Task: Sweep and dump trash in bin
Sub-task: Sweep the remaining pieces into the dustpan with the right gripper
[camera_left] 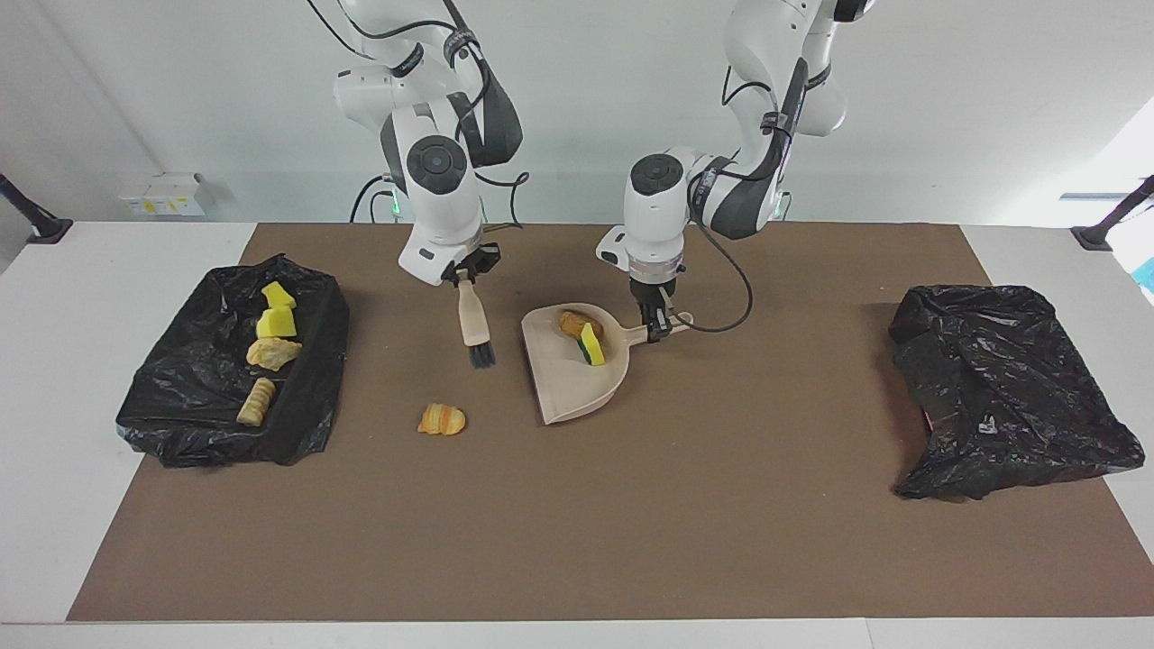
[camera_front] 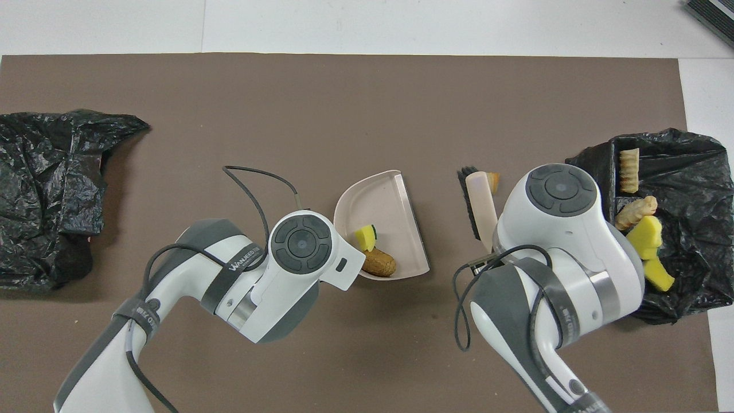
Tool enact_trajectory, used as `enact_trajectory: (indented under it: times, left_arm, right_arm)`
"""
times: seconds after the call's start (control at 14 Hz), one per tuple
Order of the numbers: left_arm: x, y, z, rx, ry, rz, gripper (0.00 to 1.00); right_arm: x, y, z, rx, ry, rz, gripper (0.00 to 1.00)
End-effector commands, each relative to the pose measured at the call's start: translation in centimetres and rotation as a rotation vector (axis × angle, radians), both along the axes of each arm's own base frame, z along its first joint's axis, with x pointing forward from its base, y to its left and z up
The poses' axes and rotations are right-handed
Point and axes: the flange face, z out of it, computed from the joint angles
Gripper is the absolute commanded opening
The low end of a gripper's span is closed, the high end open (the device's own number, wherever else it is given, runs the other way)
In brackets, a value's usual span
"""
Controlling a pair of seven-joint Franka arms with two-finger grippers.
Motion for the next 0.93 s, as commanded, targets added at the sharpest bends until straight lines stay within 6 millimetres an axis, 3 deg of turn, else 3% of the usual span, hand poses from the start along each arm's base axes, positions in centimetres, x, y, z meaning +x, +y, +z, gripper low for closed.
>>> enact_trajectory:
  times: [0.0, 0.21, 0.5, 0.64, 0.86]
  left_arm:
    - [0.3, 0.1, 0.7, -0.014, 0.002, 0.114, 0.00]
    - [0.3, 0.0, 1.3, 0.015, 0.028, 0.136, 0.00]
    - [0.0, -0.3, 1.2, 0.014, 0.028, 0.128, 0.00]
    - [-0.1, -0.3, 1.2, 0.016, 0.029, 0.126, 0.00]
    - [-0.3, -0.3, 1.1, 0.019, 0.033, 0.125, 0.00]
  right_arm:
    - [5.3, -4.4, -1.4, -0.085, -0.001, 0.051, 0.00]
    - [9.0, -5.7, -2.4, -0.199, -0.033, 0.119, 0.00]
    - [13.6, -5.6, -6.0, -0.307, 0.000, 0.184, 0.00]
    - [13.3, -3.1, -6.2, -0.283, -0.005, 0.200, 0.00]
    - [12.3, -4.1, -9.4, -0.177, 0.071, 0.107, 0.00]
